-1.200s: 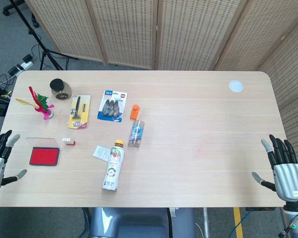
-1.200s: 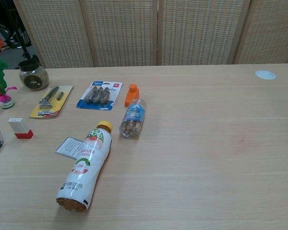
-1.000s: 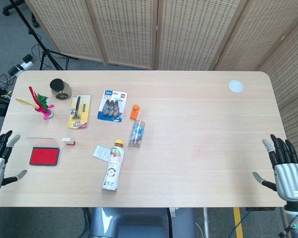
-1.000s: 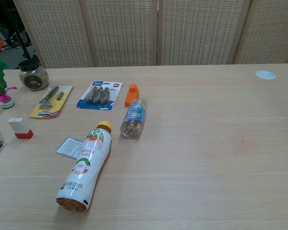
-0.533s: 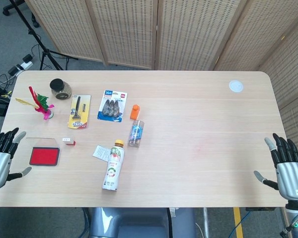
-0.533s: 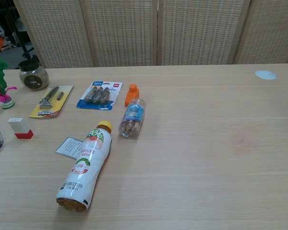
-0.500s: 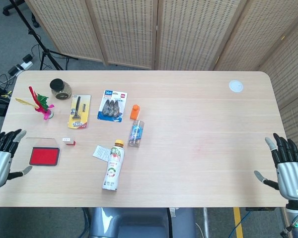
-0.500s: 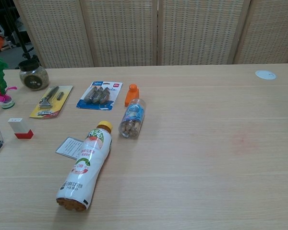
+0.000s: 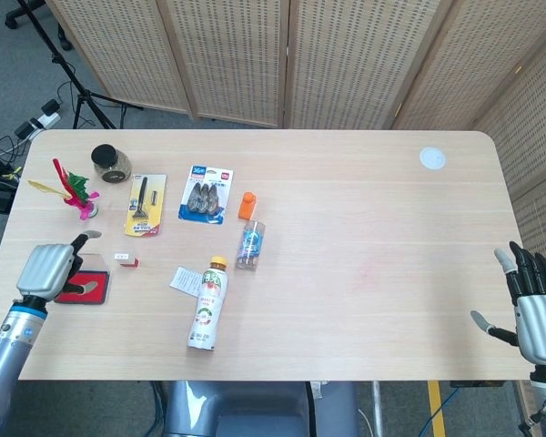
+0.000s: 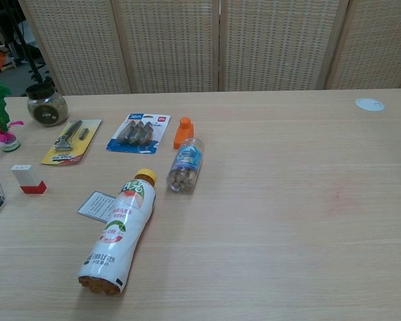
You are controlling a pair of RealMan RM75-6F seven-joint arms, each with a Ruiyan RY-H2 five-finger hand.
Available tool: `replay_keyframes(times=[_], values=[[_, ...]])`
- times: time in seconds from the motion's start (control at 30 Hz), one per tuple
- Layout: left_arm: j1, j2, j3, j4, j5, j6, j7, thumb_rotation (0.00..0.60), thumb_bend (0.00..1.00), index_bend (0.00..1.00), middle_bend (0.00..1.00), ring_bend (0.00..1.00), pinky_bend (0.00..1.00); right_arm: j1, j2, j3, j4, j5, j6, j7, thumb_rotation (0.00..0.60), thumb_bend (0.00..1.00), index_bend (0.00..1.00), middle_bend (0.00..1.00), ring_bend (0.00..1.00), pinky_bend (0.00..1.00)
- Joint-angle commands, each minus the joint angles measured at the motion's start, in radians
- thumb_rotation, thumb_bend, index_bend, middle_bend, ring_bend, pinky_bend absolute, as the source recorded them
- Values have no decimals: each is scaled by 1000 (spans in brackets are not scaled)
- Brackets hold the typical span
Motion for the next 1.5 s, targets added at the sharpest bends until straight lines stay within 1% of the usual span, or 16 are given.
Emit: replay_keyframes(times=[0.03, 0.13, 0.37, 0.5, 0.57, 0.7, 0.8, 0.93, 1.17, 1.5], values=[[-38, -29, -22, 29, -72, -61, 17, 600, 121, 415, 1000, 918, 926, 1, 2, 1, 0, 3, -3, 5, 600, 0, 0, 0, 0, 0], [-73, -78, -29, 91, -160, -132, 33, 600, 124, 441, 1000, 918, 926, 3, 5, 3, 3, 13, -14, 17, 600, 0, 0, 0, 0, 0], [-102, -157, -36, 176, -209, -120, 70, 600, 138, 456, 1000, 918, 926, 5, 7, 1, 2, 20, -28, 20, 600, 0, 0, 0, 0, 0], [-117, -177, -42, 203, -238, -143, 64, 600, 224, 457, 1000, 918, 926, 7, 7, 1, 3, 24, -35, 21, 600, 0, 0, 0, 0, 0], [-124, -181, -42, 208, -249, -151, 69, 600, 244, 460, 1000, 918, 926, 8, 7, 2, 4, 27, -39, 23, 600, 0, 0, 0, 0, 0], [-132, -185, -40, 215, -262, -163, 75, 600, 247, 494, 1000, 918, 926, 9, 7, 3, 4, 31, -43, 25, 600, 0, 0, 0, 0, 0], [-140, -191, -39, 220, -271, -168, 81, 600, 252, 495, 1000, 918, 926, 9, 8, 3, 3, 34, -45, 29, 600, 0, 0, 0, 0, 0], [-155, -219, -39, 237, -287, -172, 96, 600, 290, 503, 1000, 918, 926, 10, 11, 3, 3, 36, -51, 35, 600, 0, 0, 0, 0, 0], [-168, -247, -39, 257, -325, -162, 132, 600, 294, 512, 1000, 918, 926, 10, 16, 5, 3, 41, -53, 49, 600, 0, 0, 0, 0, 0], [-184, -261, -34, 261, -353, -170, 159, 600, 298, 512, 1000, 918, 926, 13, 19, 4, 5, 48, -67, 53, 600, 0, 0, 0, 0, 0]])
